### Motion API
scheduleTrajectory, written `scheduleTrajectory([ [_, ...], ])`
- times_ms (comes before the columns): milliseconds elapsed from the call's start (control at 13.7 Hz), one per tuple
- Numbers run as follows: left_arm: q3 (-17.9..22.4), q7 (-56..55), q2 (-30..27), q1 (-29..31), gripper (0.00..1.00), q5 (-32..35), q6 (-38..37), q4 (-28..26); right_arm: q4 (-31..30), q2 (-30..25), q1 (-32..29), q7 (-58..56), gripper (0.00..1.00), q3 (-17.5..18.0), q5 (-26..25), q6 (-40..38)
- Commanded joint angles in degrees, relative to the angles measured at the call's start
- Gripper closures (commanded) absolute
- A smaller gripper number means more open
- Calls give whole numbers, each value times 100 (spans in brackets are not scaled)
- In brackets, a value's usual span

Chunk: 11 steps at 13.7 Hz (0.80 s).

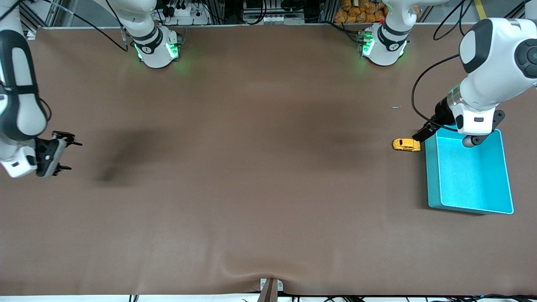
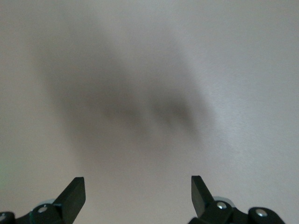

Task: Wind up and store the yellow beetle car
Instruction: 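Lower the open left gripper over the car beside the bin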

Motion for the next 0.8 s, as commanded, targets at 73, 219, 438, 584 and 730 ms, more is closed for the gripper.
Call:
scheduleTrajectory([
  [73,-9,-983,-50,228,0,-128,387,-432,904,-106,156,1236,0,56,180,-901],
  [219,0,-1353,-86,256,0,-128,694,-827,1177,-377,384,2262,0,56,189,-1201],
  [438,0,-1636,-51,265,0,-128,1344,-1346,1380,-598,587,3162,0,56,172,-1299],
  [584,0,-1654,46,448,0,-128,1565,-1557,1677,-642,806,3968,0,39,111,-1630],
  [730,0,-1654,177,659,0,-128,1837,-1759,2125,-642,851,5529,0,48,136,-2175],
])
